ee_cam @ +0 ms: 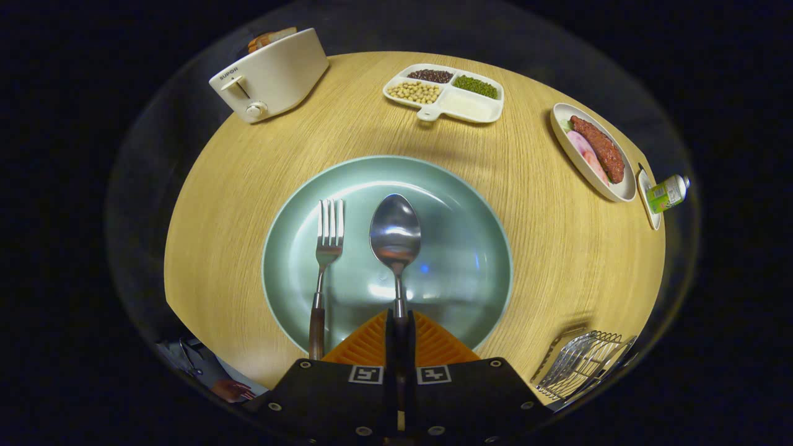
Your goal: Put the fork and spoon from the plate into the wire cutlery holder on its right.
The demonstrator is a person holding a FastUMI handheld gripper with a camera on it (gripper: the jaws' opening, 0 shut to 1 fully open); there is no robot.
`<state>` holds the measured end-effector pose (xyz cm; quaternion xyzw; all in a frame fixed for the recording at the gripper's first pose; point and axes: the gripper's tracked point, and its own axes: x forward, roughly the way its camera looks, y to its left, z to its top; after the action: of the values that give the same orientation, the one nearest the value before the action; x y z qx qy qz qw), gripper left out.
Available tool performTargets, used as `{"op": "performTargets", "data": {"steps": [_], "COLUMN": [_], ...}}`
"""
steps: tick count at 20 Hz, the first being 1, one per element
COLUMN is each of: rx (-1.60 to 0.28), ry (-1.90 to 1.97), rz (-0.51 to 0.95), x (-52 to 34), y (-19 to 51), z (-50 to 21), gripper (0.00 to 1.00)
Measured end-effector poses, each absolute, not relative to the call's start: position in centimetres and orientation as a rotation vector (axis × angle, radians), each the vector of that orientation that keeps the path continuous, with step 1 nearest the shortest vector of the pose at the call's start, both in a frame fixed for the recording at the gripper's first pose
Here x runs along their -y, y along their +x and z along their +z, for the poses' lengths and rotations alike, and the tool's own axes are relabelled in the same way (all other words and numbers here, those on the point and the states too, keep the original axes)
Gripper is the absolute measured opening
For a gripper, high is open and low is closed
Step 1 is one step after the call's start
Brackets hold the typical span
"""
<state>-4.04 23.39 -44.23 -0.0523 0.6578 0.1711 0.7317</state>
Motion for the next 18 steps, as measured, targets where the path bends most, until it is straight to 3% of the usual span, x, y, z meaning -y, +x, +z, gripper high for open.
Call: {"op": "performTargets", "data": {"steps": [10,18], "rx": [-1.291,-1.295], "ry": [0.011,-0.023], "rz": [0.279,0.128], "x": [-14.4,-3.6], "y": [-5.2,-9.1], "z": [-34.0,-31.3], "gripper": [0.05,0.05]}}
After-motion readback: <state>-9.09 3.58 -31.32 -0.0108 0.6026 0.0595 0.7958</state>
